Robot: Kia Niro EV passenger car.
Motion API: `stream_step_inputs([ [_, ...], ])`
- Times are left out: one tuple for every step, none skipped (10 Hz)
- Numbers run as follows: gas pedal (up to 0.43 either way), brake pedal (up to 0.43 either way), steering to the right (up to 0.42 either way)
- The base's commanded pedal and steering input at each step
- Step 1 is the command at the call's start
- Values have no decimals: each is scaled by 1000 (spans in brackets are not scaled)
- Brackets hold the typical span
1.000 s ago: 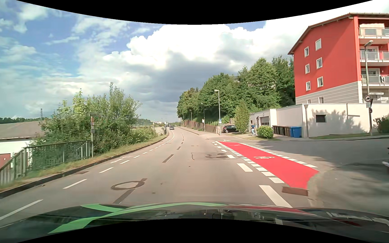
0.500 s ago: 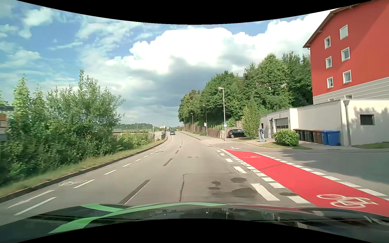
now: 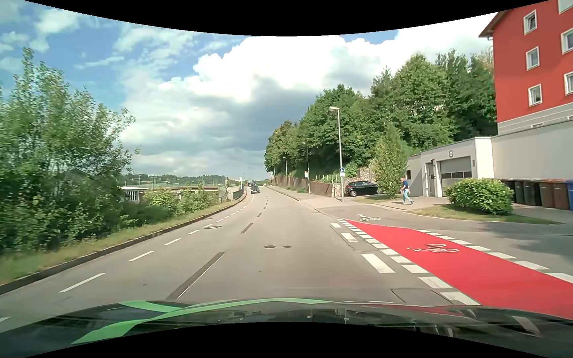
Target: Follow the waypoints while adhering to traffic rules and regulations
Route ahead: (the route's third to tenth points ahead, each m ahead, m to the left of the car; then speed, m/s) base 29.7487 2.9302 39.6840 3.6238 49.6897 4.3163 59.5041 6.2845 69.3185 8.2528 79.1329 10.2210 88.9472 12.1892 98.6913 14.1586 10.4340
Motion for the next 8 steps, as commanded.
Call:
stream_step_inputs([
  [59,0,-22],
  [67,0,-21],
  [67,0,-21],
  [59,0,-19],
  [67,0,-16],
  [67,0,-16],
  [67,0,-15],
  [98,0,-15],
])
